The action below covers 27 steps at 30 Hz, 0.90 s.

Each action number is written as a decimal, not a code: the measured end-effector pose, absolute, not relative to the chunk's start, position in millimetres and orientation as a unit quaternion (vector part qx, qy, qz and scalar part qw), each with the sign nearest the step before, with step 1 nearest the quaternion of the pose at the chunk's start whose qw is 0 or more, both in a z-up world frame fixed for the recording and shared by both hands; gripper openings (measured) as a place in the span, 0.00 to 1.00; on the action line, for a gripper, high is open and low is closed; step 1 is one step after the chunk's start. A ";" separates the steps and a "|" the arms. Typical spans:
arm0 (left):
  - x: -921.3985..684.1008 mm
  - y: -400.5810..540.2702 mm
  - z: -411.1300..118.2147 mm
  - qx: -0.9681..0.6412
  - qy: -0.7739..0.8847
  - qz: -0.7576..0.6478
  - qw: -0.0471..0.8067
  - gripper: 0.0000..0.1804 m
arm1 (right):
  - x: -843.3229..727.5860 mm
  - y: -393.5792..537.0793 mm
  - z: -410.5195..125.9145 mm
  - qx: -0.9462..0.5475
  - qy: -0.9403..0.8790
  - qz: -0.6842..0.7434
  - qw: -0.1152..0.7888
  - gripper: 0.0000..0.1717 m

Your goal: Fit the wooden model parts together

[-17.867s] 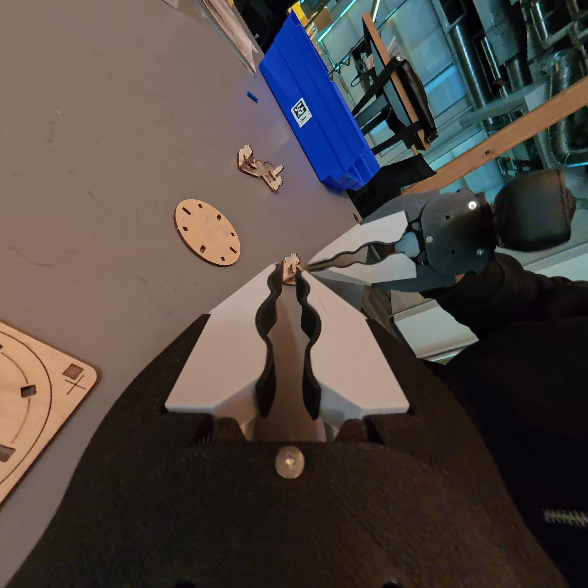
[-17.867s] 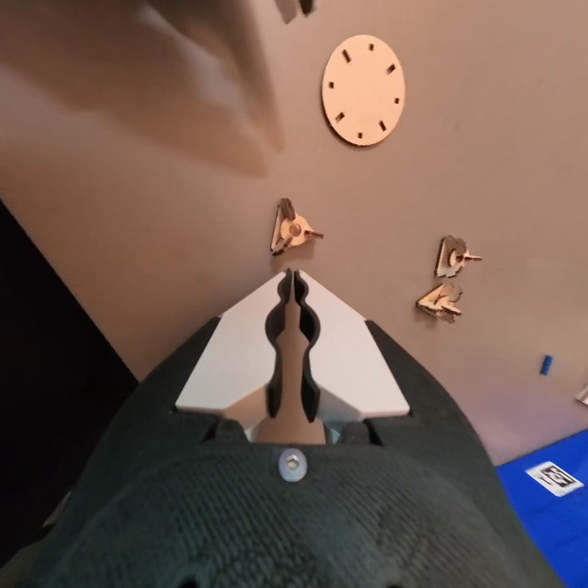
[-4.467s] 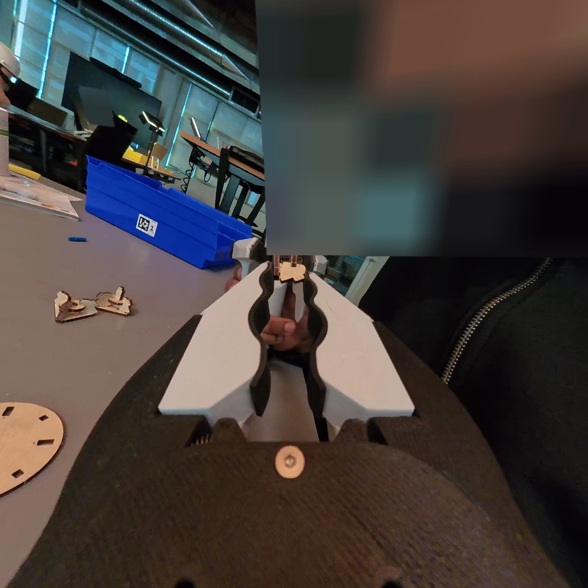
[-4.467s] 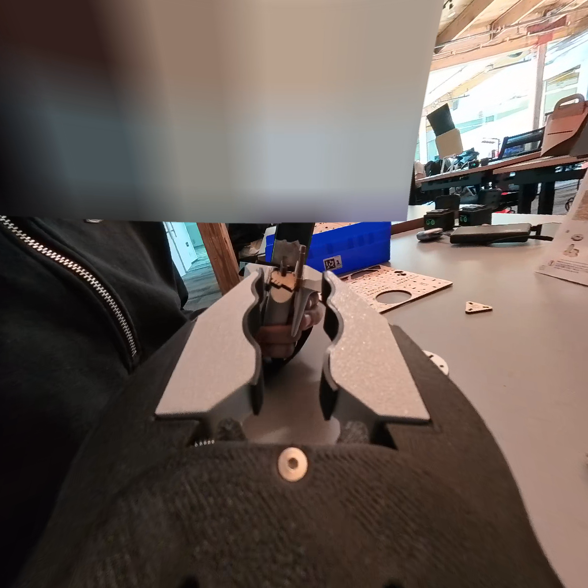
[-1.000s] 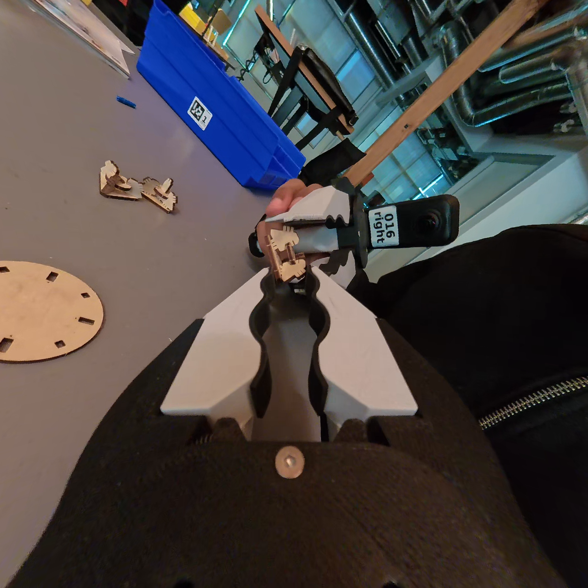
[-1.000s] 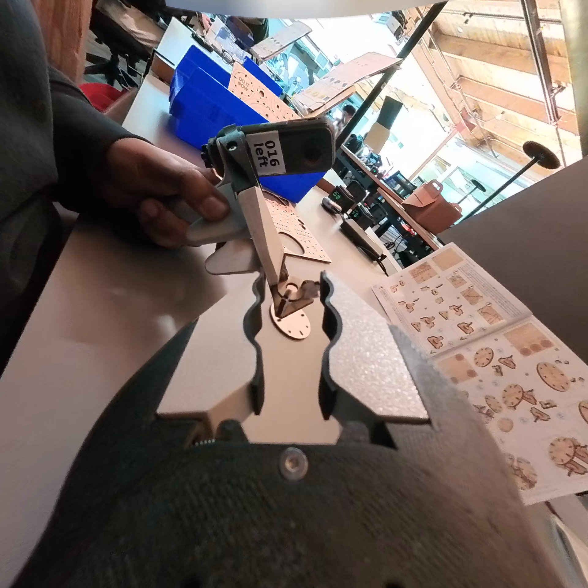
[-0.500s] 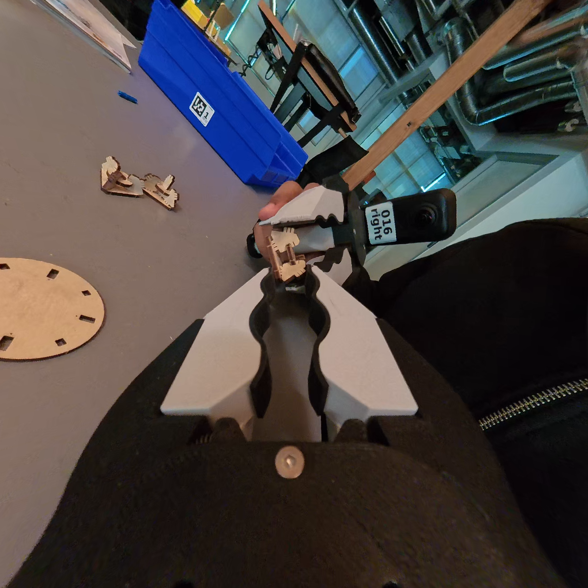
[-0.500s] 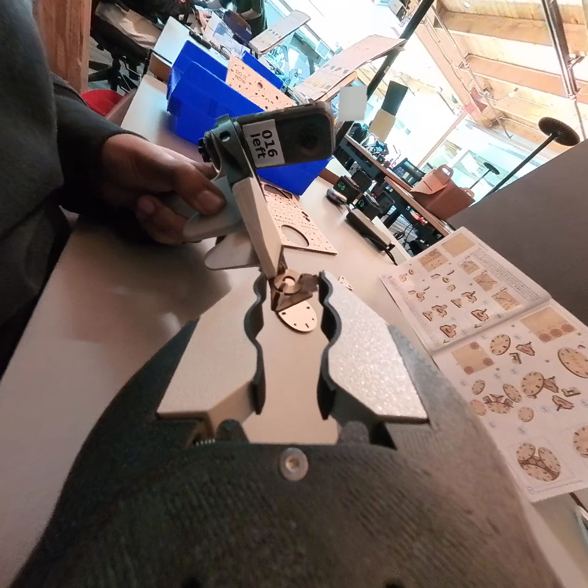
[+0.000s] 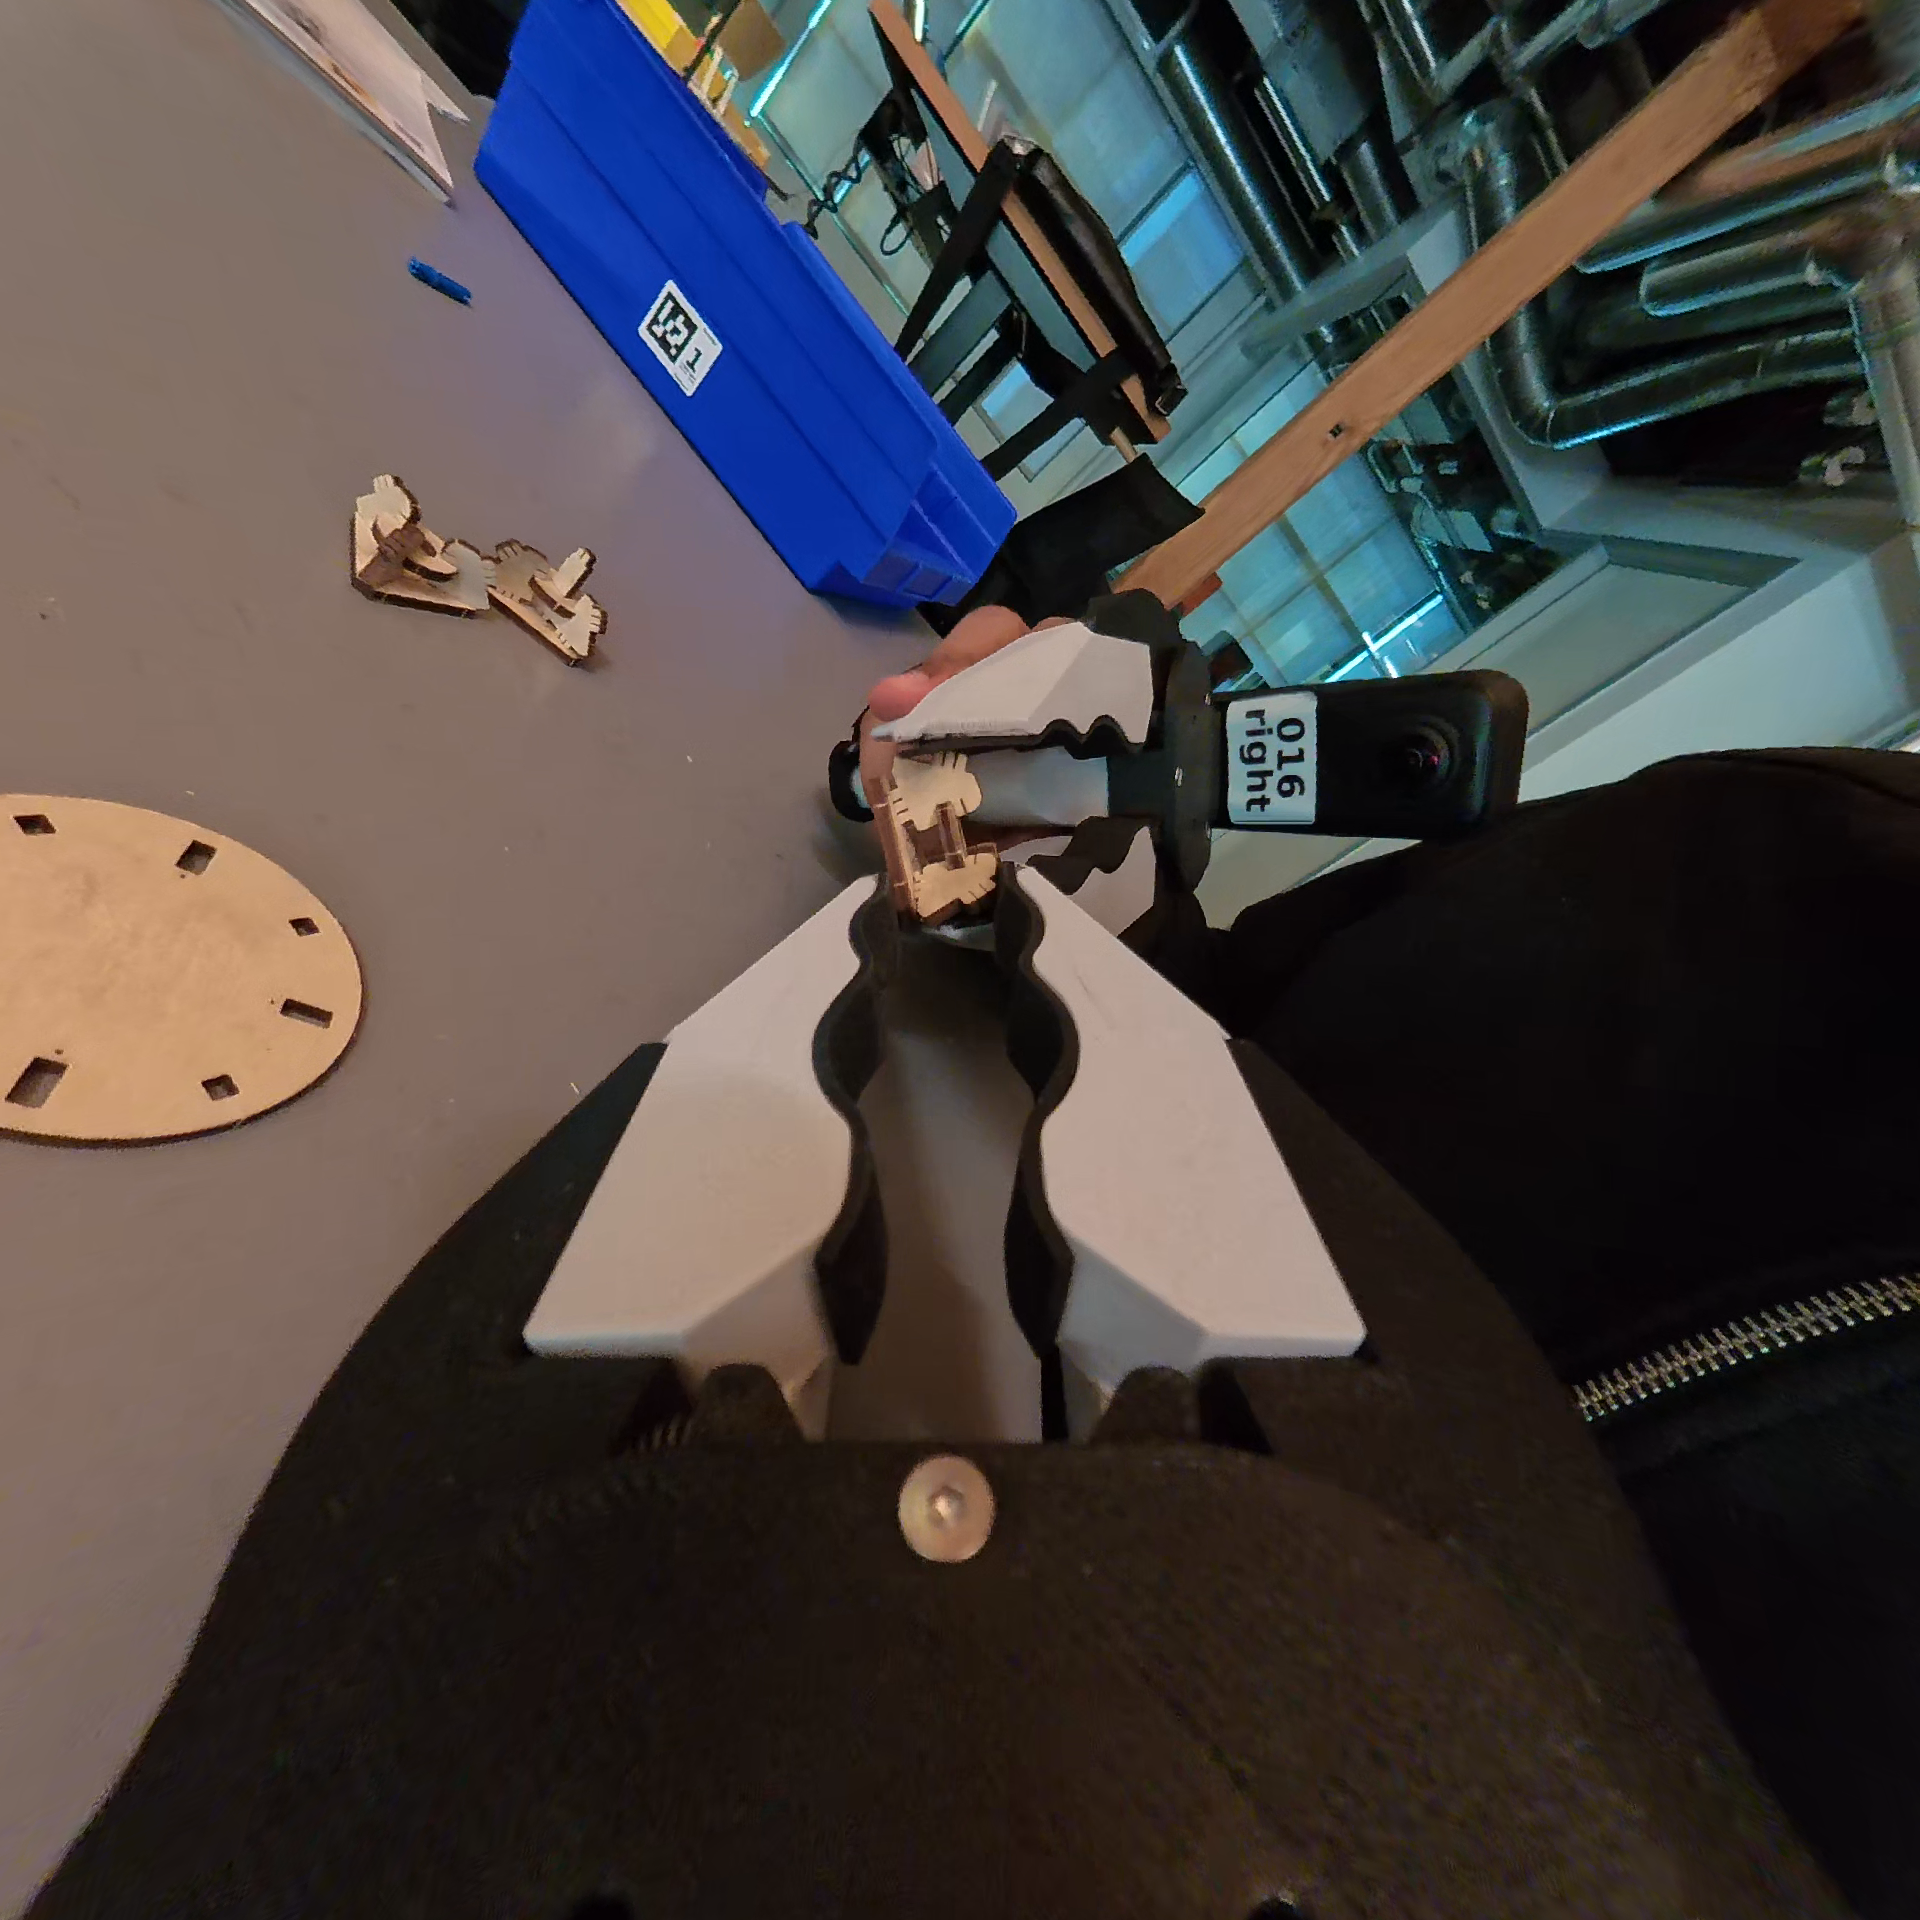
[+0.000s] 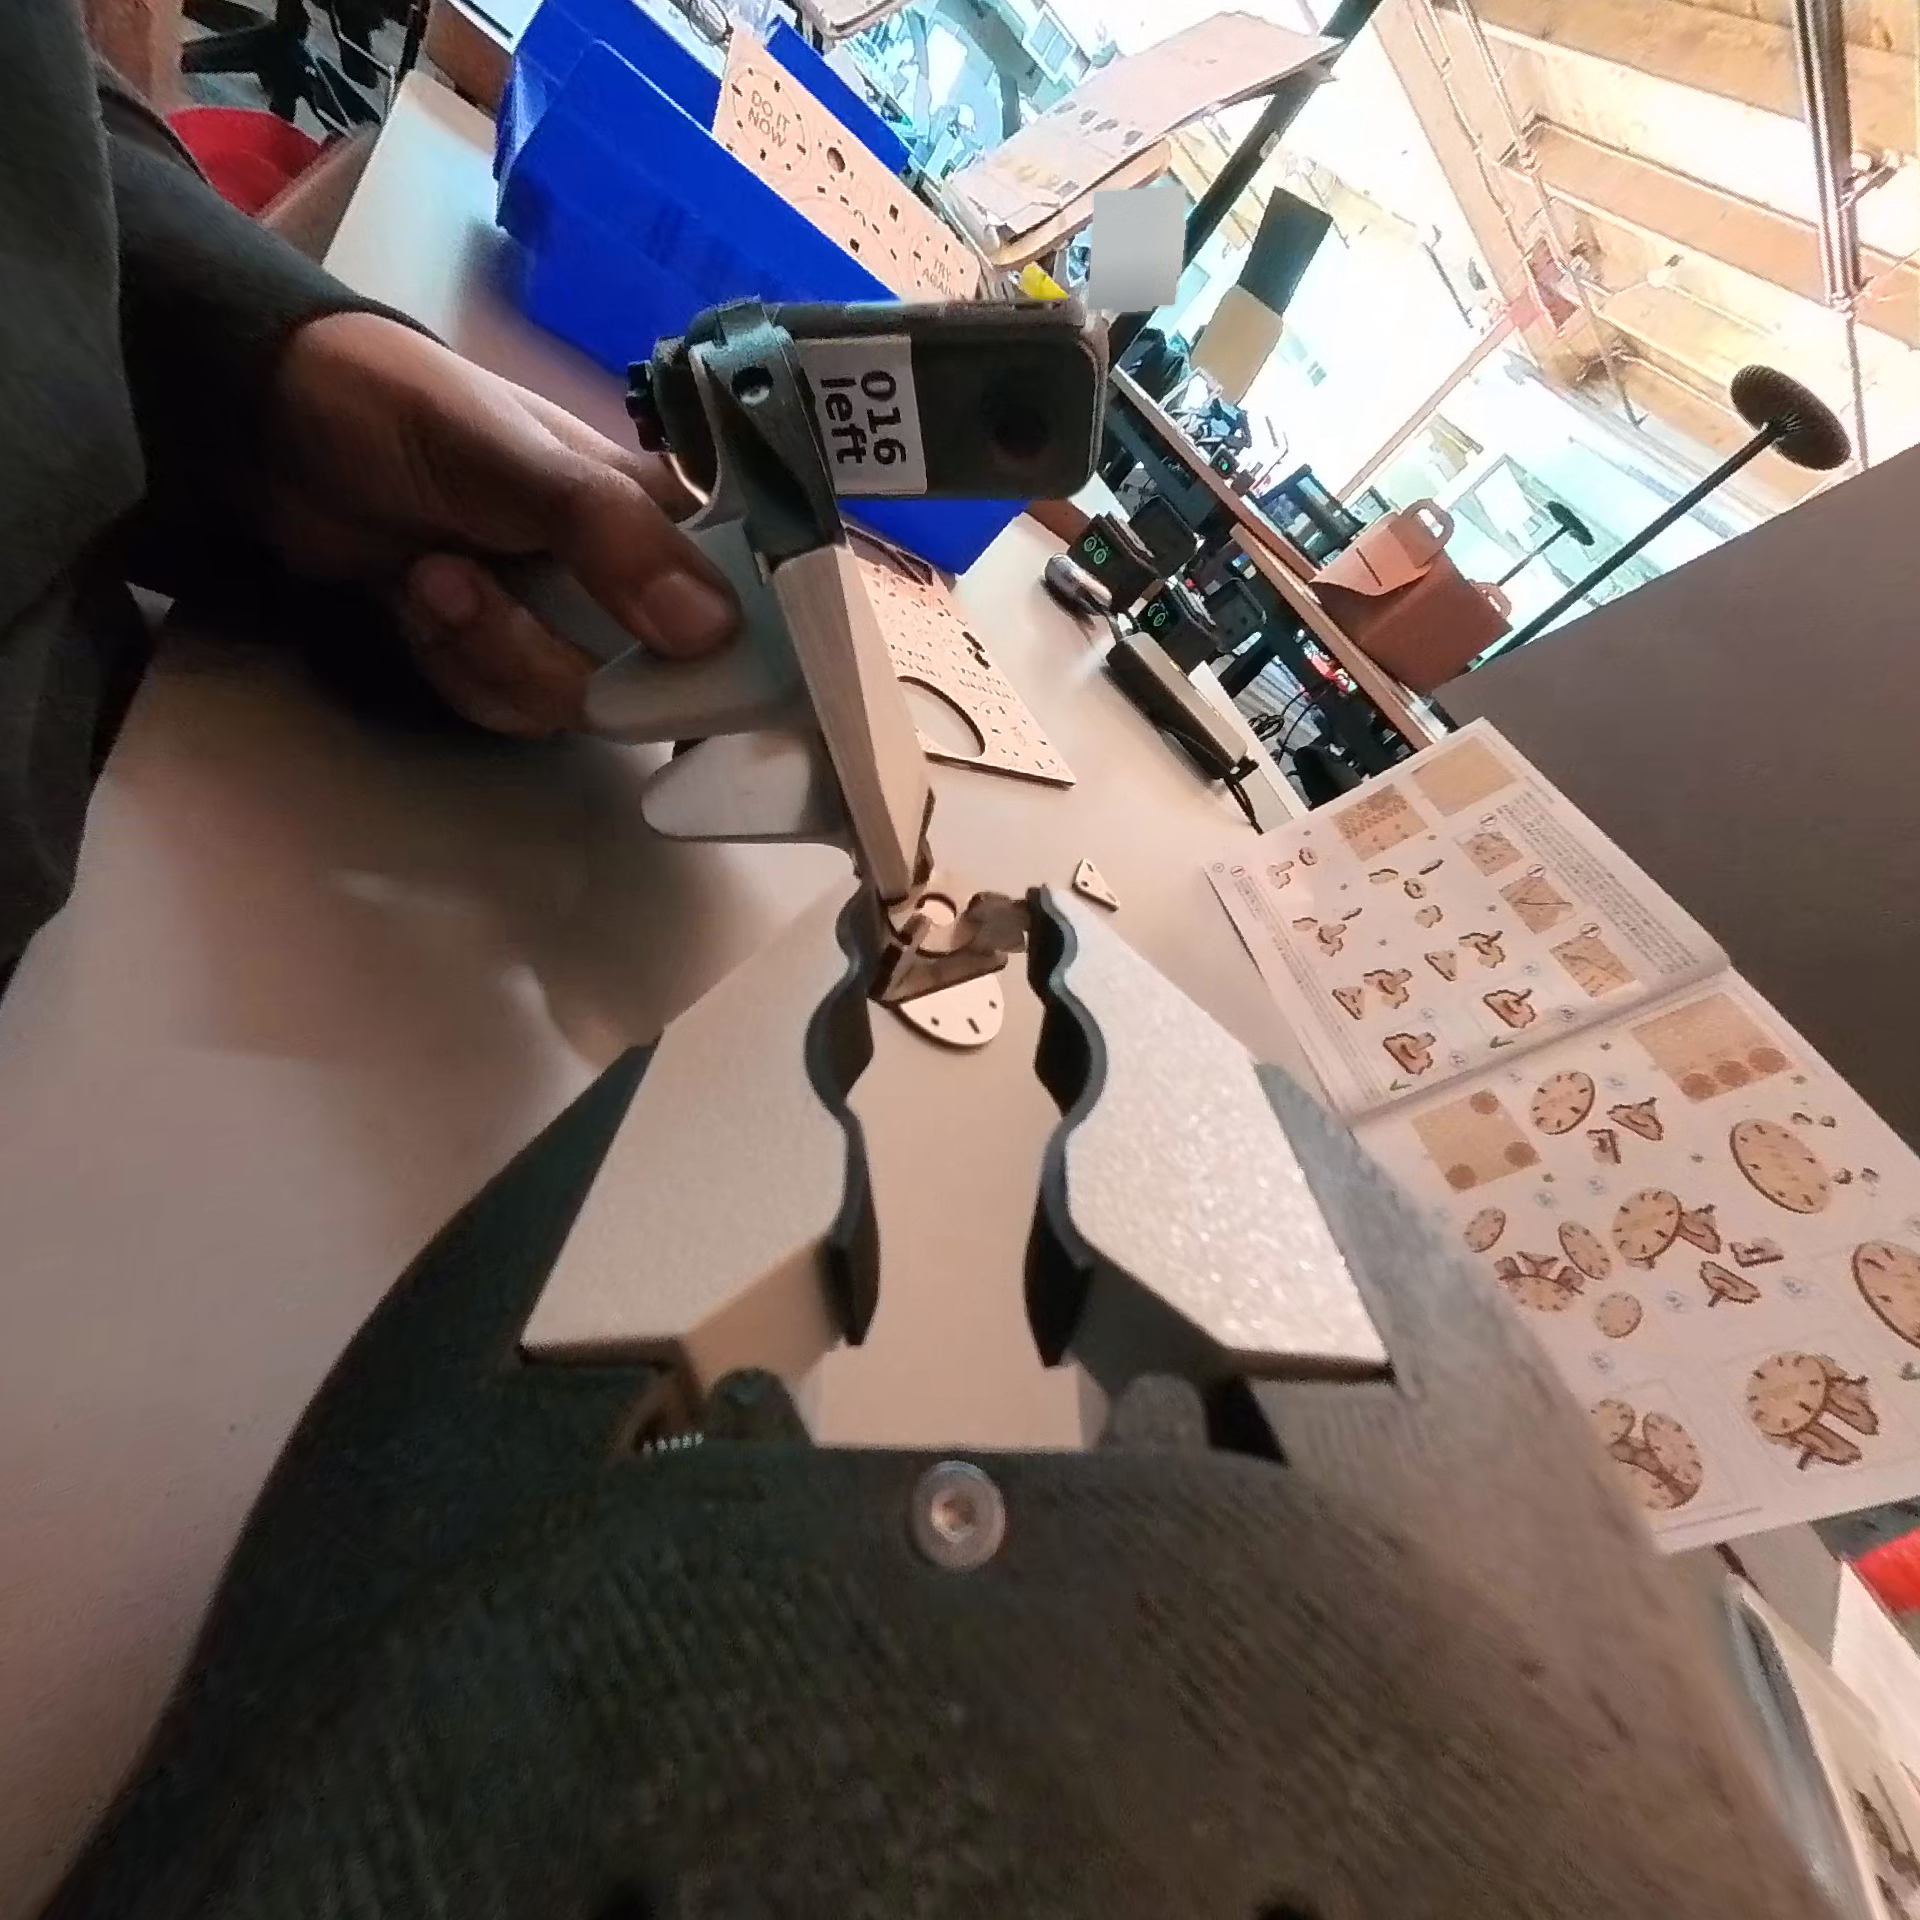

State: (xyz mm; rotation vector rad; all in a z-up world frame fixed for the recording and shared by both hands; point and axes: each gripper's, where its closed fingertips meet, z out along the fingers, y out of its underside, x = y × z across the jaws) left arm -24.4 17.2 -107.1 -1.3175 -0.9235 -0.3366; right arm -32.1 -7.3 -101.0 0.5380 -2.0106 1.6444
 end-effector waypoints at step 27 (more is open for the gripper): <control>-22.1 19.8 -100.2 -0.618 -0.380 -0.083 0.683 0.09 | -35.8 4.9 -83.9 -0.005 -0.746 0.659 -0.096 0.37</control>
